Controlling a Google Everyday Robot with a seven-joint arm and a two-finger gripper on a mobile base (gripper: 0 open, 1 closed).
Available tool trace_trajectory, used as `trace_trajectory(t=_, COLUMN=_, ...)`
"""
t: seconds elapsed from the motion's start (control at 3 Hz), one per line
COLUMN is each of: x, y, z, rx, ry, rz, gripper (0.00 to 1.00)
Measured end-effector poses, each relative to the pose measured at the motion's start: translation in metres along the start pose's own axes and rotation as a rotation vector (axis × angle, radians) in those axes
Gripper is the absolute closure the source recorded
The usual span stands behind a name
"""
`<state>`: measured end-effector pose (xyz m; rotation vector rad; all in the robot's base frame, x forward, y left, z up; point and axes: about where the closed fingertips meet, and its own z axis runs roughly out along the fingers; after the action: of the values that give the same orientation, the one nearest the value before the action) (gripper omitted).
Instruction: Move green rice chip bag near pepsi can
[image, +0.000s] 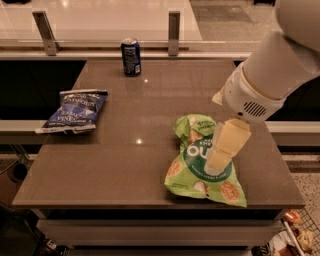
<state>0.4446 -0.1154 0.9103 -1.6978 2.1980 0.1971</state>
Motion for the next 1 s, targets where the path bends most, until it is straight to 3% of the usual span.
trace_trajectory(t=0.67, x=-0.031, y=0.003, z=0.039, rx=-0.068, ry=-0.049, rz=0.044, gripper=0.00)
trace_trajectory(t=1.0, x=-0.038, y=-0.006, z=0.062, rx=-0.088, ry=-0.065, rz=0.076, gripper=0.00)
